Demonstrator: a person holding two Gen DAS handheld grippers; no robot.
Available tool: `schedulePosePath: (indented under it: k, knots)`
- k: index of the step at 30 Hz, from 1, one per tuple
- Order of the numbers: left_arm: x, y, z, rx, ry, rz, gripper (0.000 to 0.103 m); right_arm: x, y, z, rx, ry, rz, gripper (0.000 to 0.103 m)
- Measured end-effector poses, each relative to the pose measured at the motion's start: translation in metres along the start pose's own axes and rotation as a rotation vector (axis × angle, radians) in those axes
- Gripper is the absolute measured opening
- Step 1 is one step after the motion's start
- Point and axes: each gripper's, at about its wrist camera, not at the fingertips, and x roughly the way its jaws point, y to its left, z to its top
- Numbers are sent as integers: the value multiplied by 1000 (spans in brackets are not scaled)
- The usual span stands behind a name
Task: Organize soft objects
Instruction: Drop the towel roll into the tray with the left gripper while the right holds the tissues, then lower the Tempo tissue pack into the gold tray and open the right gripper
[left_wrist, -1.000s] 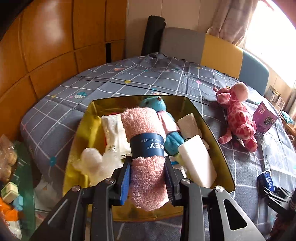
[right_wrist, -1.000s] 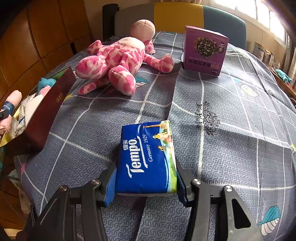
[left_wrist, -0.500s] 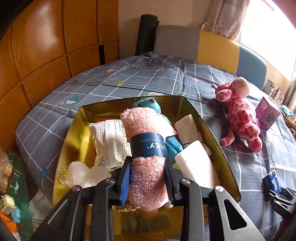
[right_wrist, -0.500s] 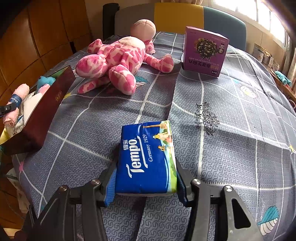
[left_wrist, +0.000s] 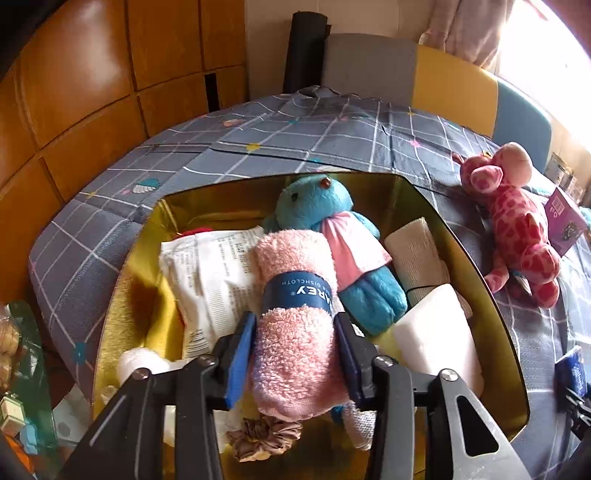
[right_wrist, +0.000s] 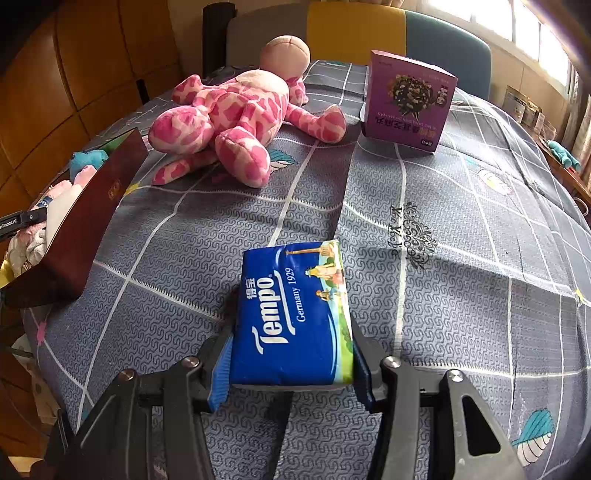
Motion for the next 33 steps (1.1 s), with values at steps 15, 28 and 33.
schedulePosePath:
  k: [15,28,33]
  knots:
    - [-39,22,-6,-61,-61,24,73,-5,2,4,11,2,-11,52]
    - [-101,51,-14,-167,-139,29,95,-43,139,86,-273,-143,264,52]
    - [-118,55,-15,-189,-167,26,103,-11,204,125,-303,-97,340,52]
